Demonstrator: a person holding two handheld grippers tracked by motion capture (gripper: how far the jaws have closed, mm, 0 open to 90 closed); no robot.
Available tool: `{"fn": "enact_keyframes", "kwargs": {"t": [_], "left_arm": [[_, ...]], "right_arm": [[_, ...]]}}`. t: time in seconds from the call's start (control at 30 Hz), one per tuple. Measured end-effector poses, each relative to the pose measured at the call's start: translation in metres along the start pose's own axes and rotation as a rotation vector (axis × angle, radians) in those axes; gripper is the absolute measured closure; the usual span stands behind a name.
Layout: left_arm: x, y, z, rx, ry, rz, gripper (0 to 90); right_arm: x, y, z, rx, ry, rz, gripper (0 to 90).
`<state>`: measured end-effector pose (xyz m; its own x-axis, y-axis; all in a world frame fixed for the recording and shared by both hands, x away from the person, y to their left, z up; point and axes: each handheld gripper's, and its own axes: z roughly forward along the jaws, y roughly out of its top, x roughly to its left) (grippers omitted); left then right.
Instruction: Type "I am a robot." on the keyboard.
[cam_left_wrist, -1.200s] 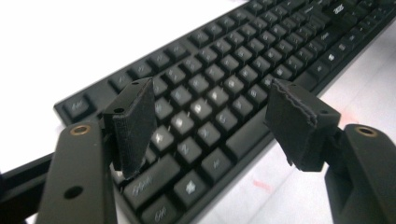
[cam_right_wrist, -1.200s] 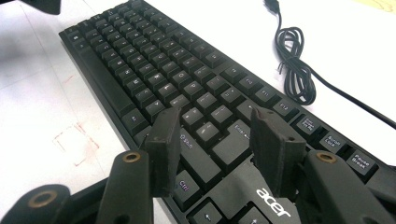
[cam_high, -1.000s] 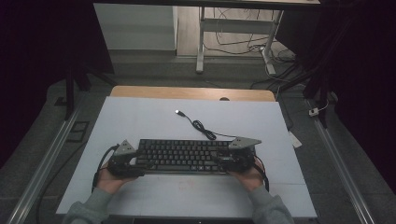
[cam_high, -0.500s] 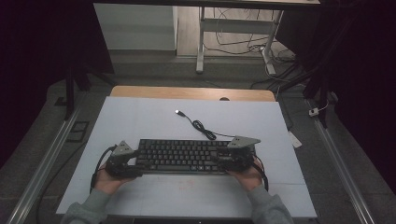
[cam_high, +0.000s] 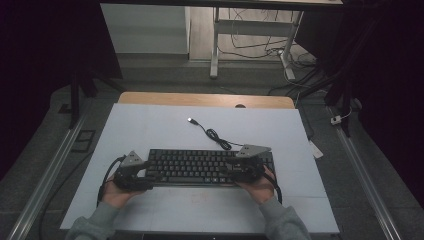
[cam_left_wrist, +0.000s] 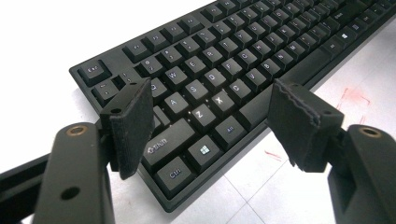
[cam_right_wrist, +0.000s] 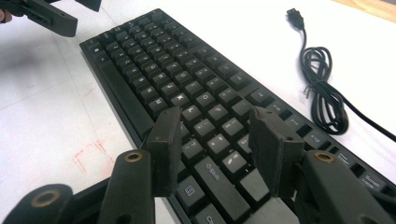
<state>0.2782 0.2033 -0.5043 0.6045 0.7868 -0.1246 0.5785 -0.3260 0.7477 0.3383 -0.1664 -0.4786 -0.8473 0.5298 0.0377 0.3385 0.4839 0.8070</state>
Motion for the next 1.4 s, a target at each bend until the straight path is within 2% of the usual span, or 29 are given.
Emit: {"fn": "enact_keyframes", "kwargs": {"t": [0.37, 0.53, 0.67, 0.9, 1.2, 1.4], "left_arm": [[0.000, -0.001, 0.001, 0.007, 0.000, -0.001, 31.7], [0.000, -0.001, 0.002, 0.009, -0.002, 0.001, 31.7], [0.000, -0.001, 0.003, 0.011, -0.003, 0.001, 31.6], [0.000, -0.001, 0.003, 0.012, -0.004, 0.002, 31.6], [0.000, -0.001, 0.003, 0.012, -0.004, 0.001, 31.6], [0.000, -0.001, 0.003, 0.014, -0.003, 0.001, 31.4]], "right_arm": [[0.011, 0.010, 0.020, 0.034, 0.036, -0.017, 56.2], [0.013, 0.013, 0.027, 0.050, 0.049, -0.020, 60.4], [0.013, 0.014, 0.033, 0.072, 0.064, -0.019, 68.9], [0.011, 0.015, 0.042, 0.112, 0.088, -0.013, 89.6], [0.012, 0.013, 0.057, 0.173, 0.090, -0.023, 89.9], [0.013, 0.011, 0.061, 0.187, 0.088, -0.032, 89.9]]}}
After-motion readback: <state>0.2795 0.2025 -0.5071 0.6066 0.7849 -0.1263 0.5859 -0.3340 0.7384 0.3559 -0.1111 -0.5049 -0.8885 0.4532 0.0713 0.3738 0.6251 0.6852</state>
